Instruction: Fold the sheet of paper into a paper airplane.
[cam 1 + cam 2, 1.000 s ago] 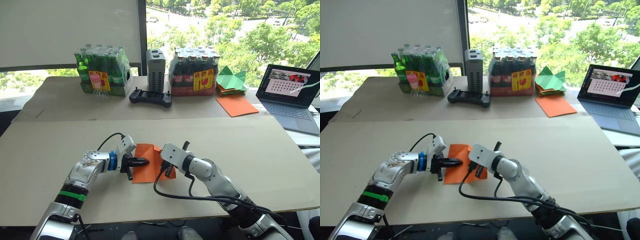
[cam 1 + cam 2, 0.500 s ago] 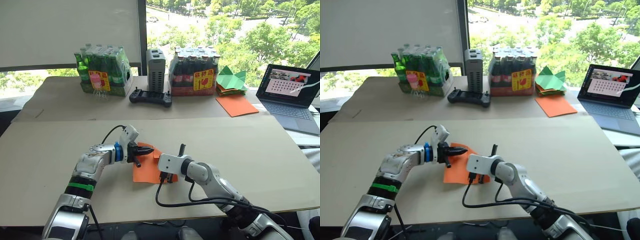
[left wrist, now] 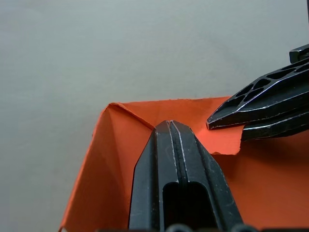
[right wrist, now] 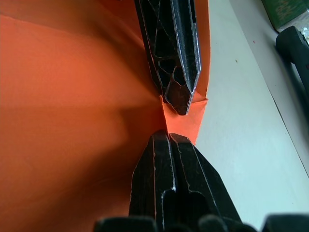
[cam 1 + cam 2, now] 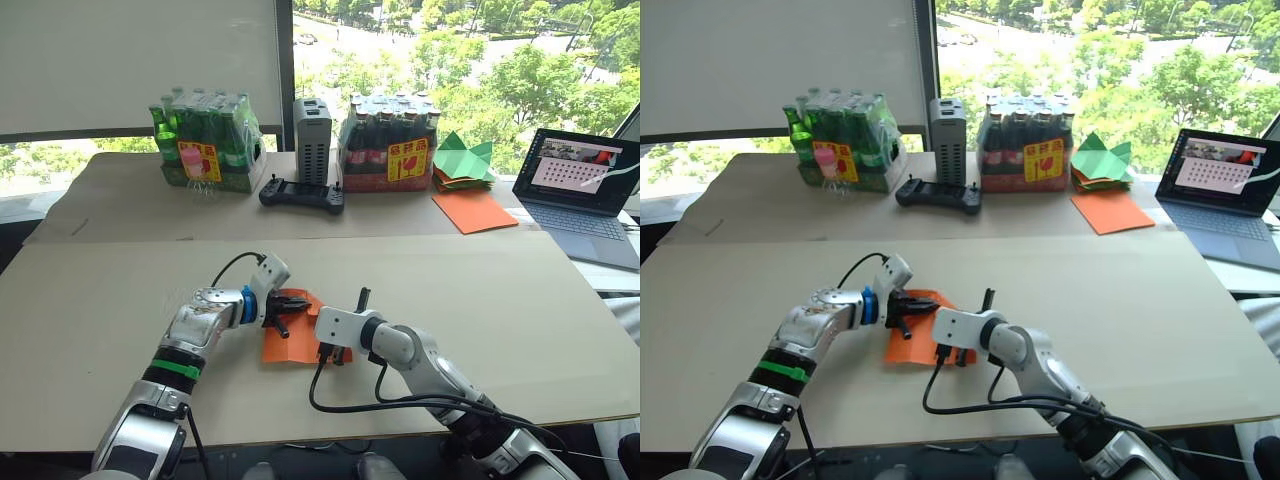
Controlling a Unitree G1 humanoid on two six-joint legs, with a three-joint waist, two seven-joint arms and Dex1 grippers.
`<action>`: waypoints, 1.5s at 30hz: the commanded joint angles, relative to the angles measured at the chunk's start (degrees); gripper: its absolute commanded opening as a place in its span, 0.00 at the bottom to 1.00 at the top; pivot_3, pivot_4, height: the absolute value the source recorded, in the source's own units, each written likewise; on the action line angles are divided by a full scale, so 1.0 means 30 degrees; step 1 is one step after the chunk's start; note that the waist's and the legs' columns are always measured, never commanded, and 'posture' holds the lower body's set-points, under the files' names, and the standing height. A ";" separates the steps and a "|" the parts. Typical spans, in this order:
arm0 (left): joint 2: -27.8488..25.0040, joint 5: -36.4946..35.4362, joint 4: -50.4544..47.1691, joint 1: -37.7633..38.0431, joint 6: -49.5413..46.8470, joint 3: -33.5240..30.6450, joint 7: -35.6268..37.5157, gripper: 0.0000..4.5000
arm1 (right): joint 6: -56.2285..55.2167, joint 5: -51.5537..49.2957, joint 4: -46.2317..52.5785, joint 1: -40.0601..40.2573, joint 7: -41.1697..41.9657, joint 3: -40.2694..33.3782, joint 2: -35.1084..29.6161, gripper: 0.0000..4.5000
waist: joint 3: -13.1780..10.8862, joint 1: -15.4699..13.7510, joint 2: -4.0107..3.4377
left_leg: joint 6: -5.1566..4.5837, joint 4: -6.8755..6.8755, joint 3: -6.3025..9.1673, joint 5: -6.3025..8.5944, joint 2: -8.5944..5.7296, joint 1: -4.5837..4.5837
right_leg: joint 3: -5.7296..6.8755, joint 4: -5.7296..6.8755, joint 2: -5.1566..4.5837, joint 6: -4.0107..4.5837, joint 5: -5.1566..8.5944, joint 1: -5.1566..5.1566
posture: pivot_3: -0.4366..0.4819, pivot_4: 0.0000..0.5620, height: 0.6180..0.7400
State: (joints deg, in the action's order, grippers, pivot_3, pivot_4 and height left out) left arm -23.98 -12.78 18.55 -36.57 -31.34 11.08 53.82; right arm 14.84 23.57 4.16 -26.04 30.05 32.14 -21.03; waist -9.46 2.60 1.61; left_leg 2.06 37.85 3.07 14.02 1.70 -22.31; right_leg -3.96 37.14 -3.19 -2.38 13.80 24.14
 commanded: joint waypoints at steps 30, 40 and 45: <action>0.0974 0.1396 0.0735 0.0312 0.0954 0.0699 0.0304 0.00 | 0.5736 -0.4931 0.2478 0.1404 0.0085 -0.5178 0.3472 0.29 | 0.0016 -0.0165 -0.0005 | -0.0001 0.0007 0.0008 0.0000 -0.0014 0.0026 | 0.0004 0.0002 -0.0012 -0.0003 0.0001 -0.0043 | 0.48 0.27 1.00; 0.1351 0.1093 0.0013 0.0425 0.0319 0.0404 0.0146 0.00 | 0.6289 -0.4073 0.1839 0.2090 -0.0186 -0.3321 0.2432 0.01 | 0.0030 -0.0090 -0.0017 | -0.0001 0.0007 0.0006 0.0000 -0.0014 0.0040 | 0.0003 0.0004 -0.0011 -0.0004 0.0002 -0.0057 | 0.48 0.27 1.00; 0.1621 0.0964 -0.0467 0.0351 -0.0108 0.0252 0.0113 0.00 | 0.6323 -0.4094 0.1886 0.2150 -0.0043 -0.3038 0.2171 0.01 | 0.0035 -0.0117 -0.0016 | -0.0001 0.0007 0.0007 0.0000 -0.0015 0.0039 | 0.0003 0.0003 -0.0011 -0.0004 0.0002 -0.0058 | 0.48 0.27 1.00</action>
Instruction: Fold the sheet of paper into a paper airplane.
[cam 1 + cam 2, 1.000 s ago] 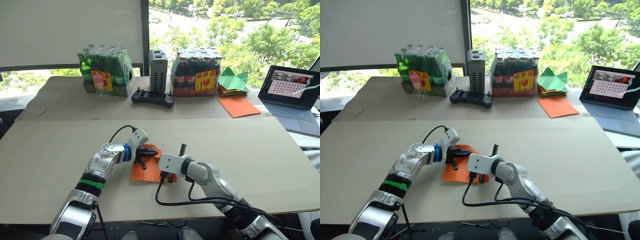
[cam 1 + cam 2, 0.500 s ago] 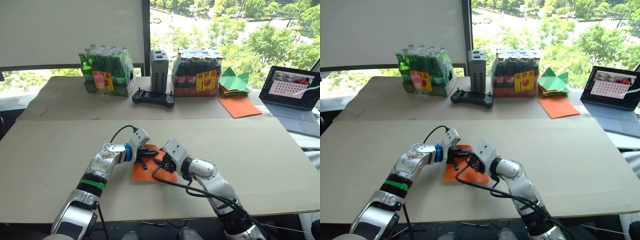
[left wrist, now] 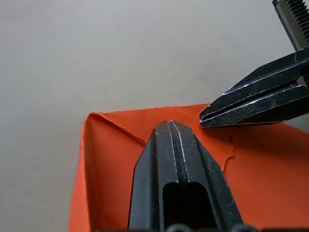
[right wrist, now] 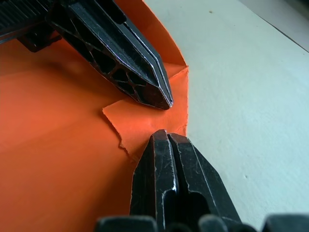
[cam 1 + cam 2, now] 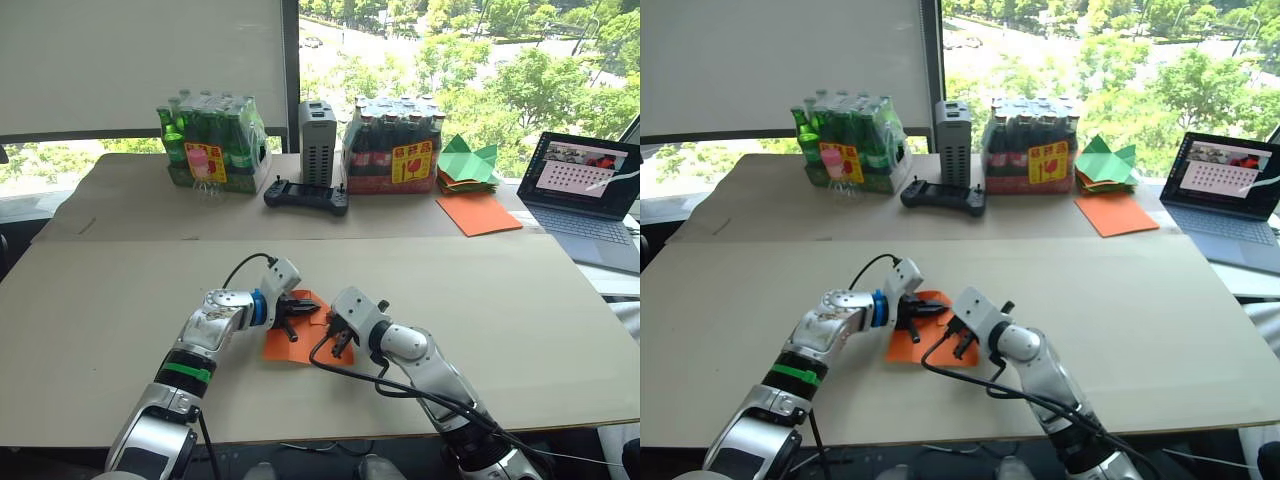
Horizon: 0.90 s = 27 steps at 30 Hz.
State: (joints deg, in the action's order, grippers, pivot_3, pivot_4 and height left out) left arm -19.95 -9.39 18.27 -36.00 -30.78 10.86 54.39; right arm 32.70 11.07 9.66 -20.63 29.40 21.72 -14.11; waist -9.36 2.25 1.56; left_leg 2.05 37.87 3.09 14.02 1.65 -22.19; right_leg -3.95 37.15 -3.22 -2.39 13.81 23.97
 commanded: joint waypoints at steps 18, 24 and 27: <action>0.0918 0.1189 0.4866 -0.2020 0.2801 -0.0303 -0.2384 0.00 | 0.0463 0.0130 0.0386 0.0446 0.0153 0.0786 -0.0405 0.01 | 0.0014 0.0043 0.0005 | -0.0005 -0.0001 0.0002 0.0004 0.0000 0.0232 | 0.0004 -0.0045 0.0003 -0.0022 0.0014 -0.0254 | 0.48 0.27 1.00; 0.1093 0.1237 0.4978 -0.1892 0.2972 -0.0107 -0.2172 0.00 | 0.1170 -0.0332 0.0712 0.0495 -0.0337 -0.0033 0.0033 0.01 | 0.0014 0.0020 0.0005 | -0.0006 -0.0002 0.0004 0.0005 -0.0001 0.0241 | 0.0004 -0.0044 0.0002 -0.0026 0.0016 -0.0265 | 0.48 0.27 1.00; 0.1128 0.1226 0.4755 -0.1697 0.2910 -0.0060 -0.2096 0.00 | 0.1591 -0.0765 0.1175 0.0361 -0.0546 -0.0691 0.0336 0.01 | 0.0014 0.0006 0.0005 | -0.0006 -0.0002 0.0004 0.0005 -0.0001 0.0240 | 0.0004 -0.0044 0.0002 -0.0026 0.0017 -0.0266 | 0.48 0.27 1.00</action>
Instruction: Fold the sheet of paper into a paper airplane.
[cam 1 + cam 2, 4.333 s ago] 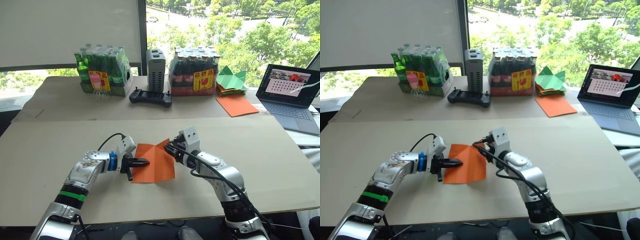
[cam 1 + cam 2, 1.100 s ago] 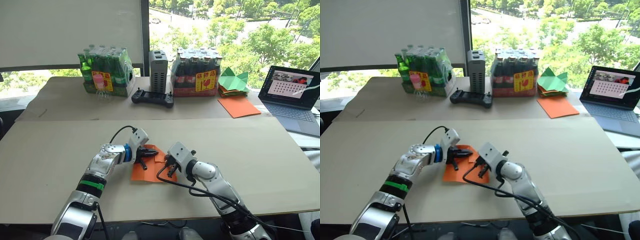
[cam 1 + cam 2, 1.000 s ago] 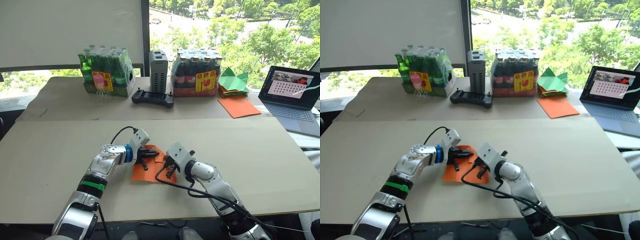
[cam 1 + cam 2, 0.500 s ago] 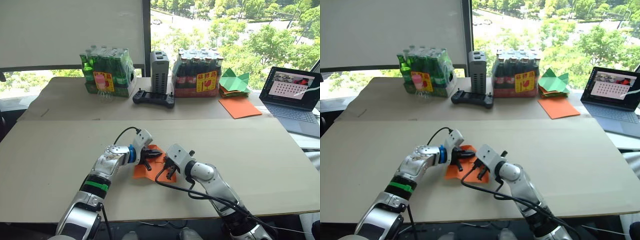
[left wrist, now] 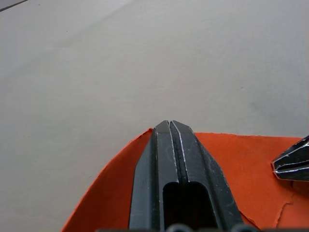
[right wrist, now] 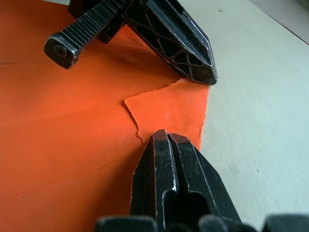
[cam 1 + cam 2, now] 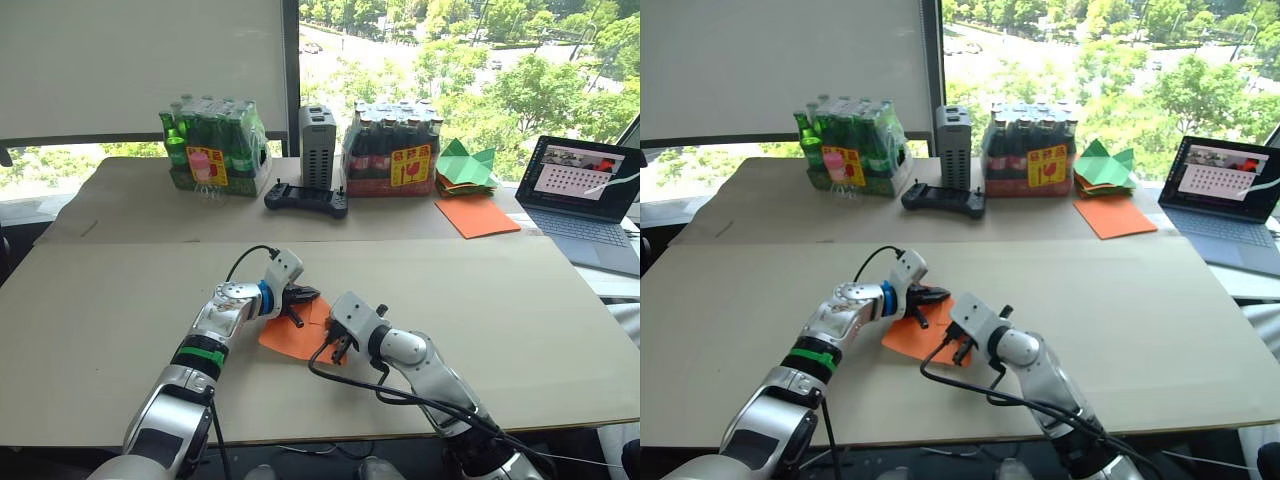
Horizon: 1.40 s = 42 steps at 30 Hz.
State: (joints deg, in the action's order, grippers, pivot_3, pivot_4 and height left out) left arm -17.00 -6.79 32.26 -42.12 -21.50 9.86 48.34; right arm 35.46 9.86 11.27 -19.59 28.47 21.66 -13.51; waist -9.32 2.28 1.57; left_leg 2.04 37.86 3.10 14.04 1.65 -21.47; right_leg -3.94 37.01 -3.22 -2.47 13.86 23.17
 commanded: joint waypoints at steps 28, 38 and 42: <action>0.0068 0.0319 -0.0427 0.0654 -0.0617 0.0204 -0.0083 0.00 | -0.0472 -0.0831 0.1442 -0.0210 -0.1334 -0.1157 0.0343 0.01 | -0.0002 -0.0009 0.0002 | -0.0019 -0.0002 0.0001 0.0013 -0.0006 -0.0034 | 0.0001 -0.0054 -0.0007 -0.0017 0.0010 0.0006 | 0.48 0.27 1.00; -0.0072 0.0064 -0.1534 0.1113 -0.1152 -0.0140 -0.0164 0.00 | -0.0358 -0.0664 -0.0088 0.0092 -0.0884 -0.0124 0.0056 0.01 | -0.0002 0.0054 0.0001 | -0.0026 -0.0007 -0.0001 0.0017 -0.0003 -0.0036 | 0.0000 -0.0056 -0.0005 -0.0017 0.0010 0.0014 | 0.48 0.27 1.00; -0.0306 -0.0646 -0.2856 0.1489 -0.2119 -0.0655 0.0151 0.00 | -0.0365 -0.0568 -0.0312 0.0079 -0.0811 0.0100 -0.0012 0.01 | -0.0003 0.0098 0.0001 | -0.0027 -0.0010 0.0001 0.0018 -0.0001 -0.0035 | 0.0000 -0.0056 -0.0003 -0.0017 0.0010 0.0015 | 0.48 0.27 1.00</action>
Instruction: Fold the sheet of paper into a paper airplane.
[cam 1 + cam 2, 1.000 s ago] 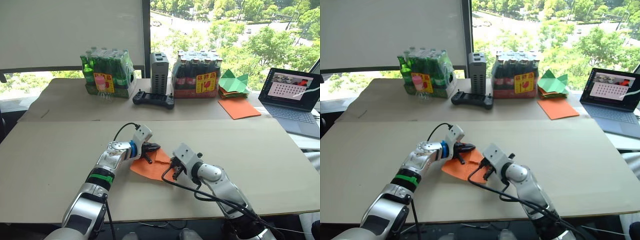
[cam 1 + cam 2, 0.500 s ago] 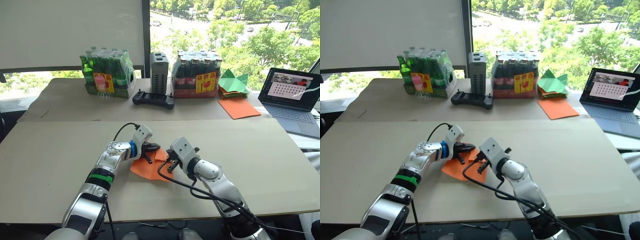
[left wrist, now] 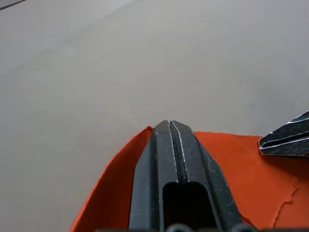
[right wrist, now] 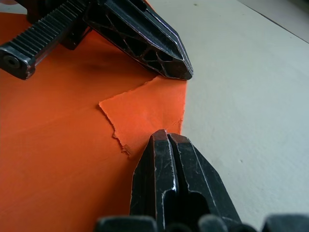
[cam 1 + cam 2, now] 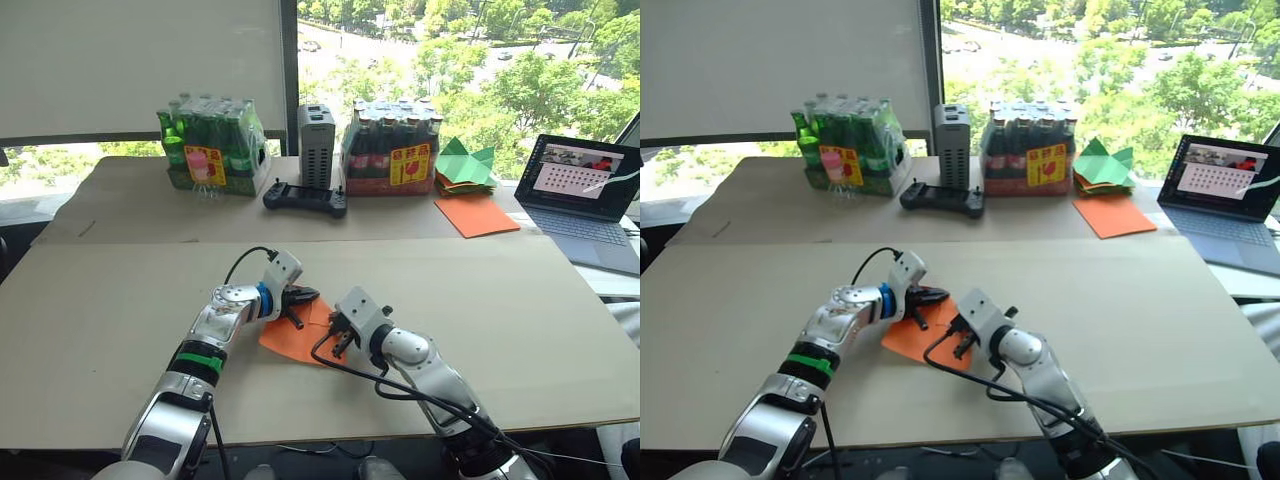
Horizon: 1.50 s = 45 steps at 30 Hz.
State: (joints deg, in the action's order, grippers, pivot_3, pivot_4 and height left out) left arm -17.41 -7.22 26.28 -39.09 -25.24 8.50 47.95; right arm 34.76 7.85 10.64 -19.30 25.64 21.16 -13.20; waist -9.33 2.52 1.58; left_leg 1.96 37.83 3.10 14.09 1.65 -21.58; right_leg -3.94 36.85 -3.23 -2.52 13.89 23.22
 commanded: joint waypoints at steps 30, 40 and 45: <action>-0.2898 -0.8565 -0.7774 0.4267 -0.8720 -0.7389 -0.1962 0.47 | -0.1146 0.0475 -0.1209 -0.0197 0.0519 0.0715 -0.0414 0.00 | -0.0010 0.0072 0.0010 | 0.0003 -0.0014 -0.0002 0.0003 0.0019 0.0005 | -0.0001 -0.0003 0.0006 0.0006 -0.0002 0.0015 | 0.48 0.27 1.00; -0.2512 -0.8669 -0.7681 0.3891 -0.8566 -0.6660 -0.1946 0.47 | -0.0985 0.0559 -0.0979 -0.0095 0.0471 0.0727 -0.0391 0.00 | -0.0011 0.0076 0.0010 | 0.0004 -0.0016 -0.0003 0.0004 0.0019 0.0004 | -0.0001 -0.0011 0.0006 0.0006 -0.0002 0.0015 | 0.48 0.27 1.00; -0.2392 -0.8327 -0.7131 0.3626 -0.8172 -0.6169 -0.1882 0.47 | -0.0886 0.0617 -0.0864 -0.0012 0.0369 0.0690 -0.0345 0.00 | -0.0011 0.0052 0.0011 | 0.0004 -0.0017 -0.0003 0.0004 0.0019 0.0001 | -0.0001 -0.0014 0.0005 0.0006 -0.0001 0.0015 | 0.48 0.27 1.00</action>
State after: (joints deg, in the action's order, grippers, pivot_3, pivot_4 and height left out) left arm -24.72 -31.72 5.24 -26.68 -51.10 -10.36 41.87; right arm 30.89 9.42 8.28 -20.14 26.47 22.24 -14.16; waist -9.36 2.67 1.61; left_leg 1.97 37.78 3.09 14.10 1.70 -21.57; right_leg -3.94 36.80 -3.21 -2.50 13.88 23.26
